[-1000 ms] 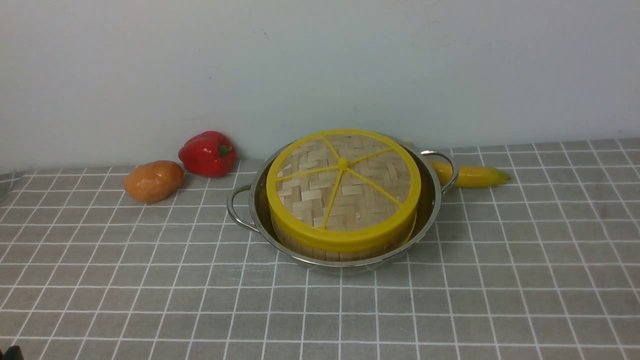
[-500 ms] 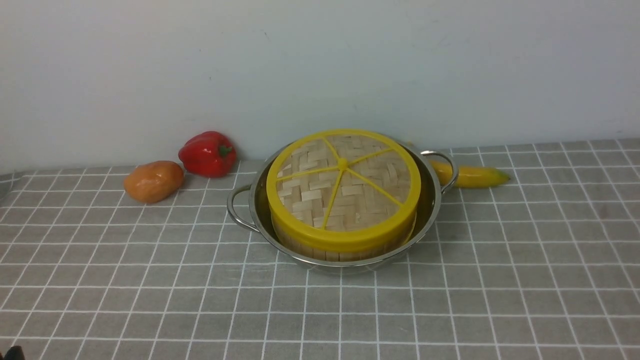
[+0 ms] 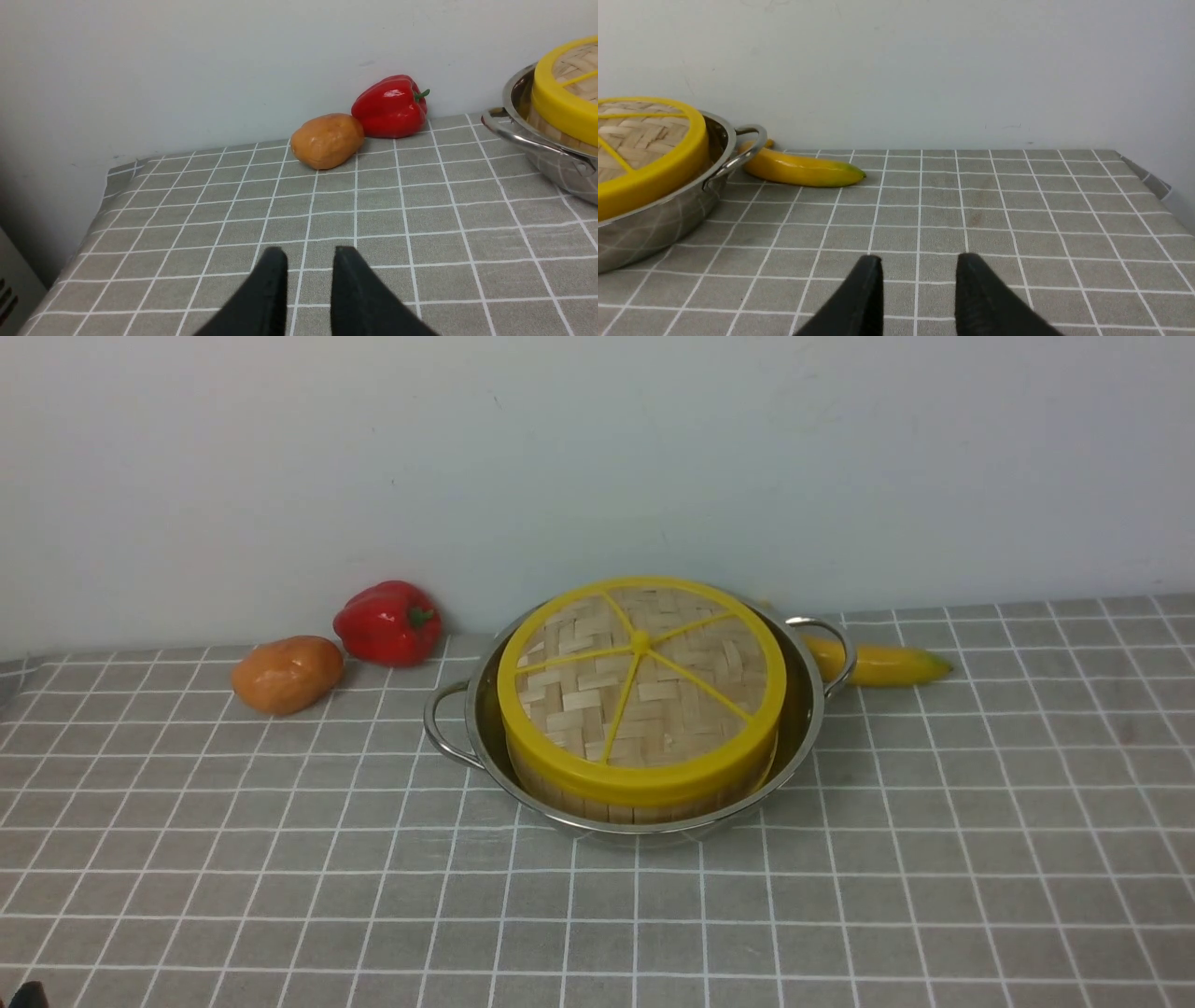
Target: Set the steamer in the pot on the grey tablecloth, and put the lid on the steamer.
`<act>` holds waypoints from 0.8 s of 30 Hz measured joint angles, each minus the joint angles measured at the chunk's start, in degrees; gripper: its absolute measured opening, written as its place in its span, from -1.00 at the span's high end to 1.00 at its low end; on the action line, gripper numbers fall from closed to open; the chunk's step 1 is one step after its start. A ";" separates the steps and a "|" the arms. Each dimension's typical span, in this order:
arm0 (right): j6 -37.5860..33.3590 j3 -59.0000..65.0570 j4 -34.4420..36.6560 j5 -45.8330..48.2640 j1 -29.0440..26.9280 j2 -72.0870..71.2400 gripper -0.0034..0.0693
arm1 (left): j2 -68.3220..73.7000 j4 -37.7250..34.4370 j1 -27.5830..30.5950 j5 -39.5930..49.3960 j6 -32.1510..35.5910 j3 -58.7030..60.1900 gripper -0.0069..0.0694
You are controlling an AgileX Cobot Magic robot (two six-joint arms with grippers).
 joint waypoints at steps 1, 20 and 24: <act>0.00 0.21 -0.01 -0.07 0.00 0.00 0.24 | 0.00 0.00 0.00 0.00 0.00 0.00 0.45; 0.00 0.33 -0.06 -0.35 0.00 0.00 0.24 | 0.00 0.00 0.00 0.00 0.00 0.00 0.33; 0.00 0.33 -0.06 -0.35 0.00 0.00 0.24 | 0.00 0.00 0.00 0.00 0.00 0.00 0.32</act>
